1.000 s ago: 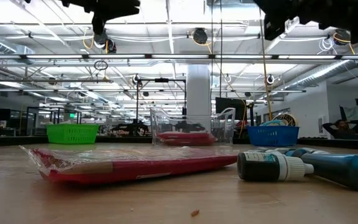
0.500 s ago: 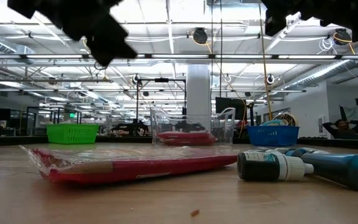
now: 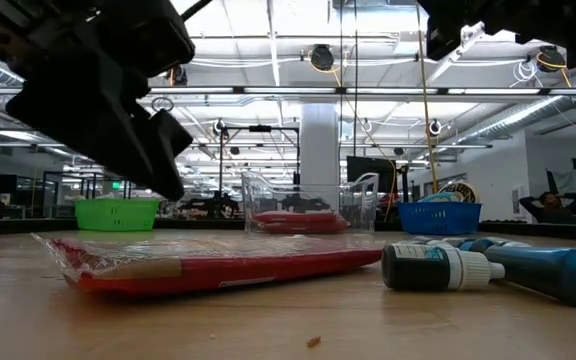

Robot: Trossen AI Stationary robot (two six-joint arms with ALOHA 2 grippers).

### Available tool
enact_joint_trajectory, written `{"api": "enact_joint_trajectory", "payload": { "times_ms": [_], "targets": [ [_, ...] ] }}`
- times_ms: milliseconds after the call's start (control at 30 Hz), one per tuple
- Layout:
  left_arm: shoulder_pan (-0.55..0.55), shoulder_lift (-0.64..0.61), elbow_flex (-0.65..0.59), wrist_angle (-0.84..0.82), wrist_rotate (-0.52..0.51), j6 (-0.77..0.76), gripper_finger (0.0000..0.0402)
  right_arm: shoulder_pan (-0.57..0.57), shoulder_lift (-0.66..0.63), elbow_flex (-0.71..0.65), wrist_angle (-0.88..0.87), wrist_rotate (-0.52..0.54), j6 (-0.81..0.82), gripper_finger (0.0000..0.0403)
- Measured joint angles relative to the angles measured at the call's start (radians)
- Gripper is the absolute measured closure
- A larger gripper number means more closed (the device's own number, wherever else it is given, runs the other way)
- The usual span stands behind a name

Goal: Pick & Place Food Item
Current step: Put the popcorn bag into the transparent bin

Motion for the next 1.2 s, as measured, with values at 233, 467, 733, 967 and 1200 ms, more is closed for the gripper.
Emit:
{"api": "enact_joint_trajectory", "payload": {
  "times_ms": [233,467,733,967,1200],
  "targets": [
    [0.011,0.079,0.0,0.048,0.064,-0.023,0.0243,0.0,0.0,0.0,-0.008,0.0,0.0,0.0206],
    [0.055,0.089,0.0,0.001,0.113,-0.023,0.0243,0.0,0.0,0.0,-0.016,0.0,0.0,0.0206],
    [0.114,0.022,0.002,-0.222,-0.003,-0.013,0.0243,0.0,0.0,0.0,-0.018,0.0,0.0,0.0206],
    [0.15,-0.103,-0.002,-0.378,-0.148,0.049,0.0243,0.0,0.0,0.0,-0.018,0.003,0.0,0.0206],
    [0.159,-0.261,-0.002,-0.499,-0.204,0.028,0.0243,0.0,0.0,0.0,-0.021,0.004,0.0,0.0206]
  ]
}}
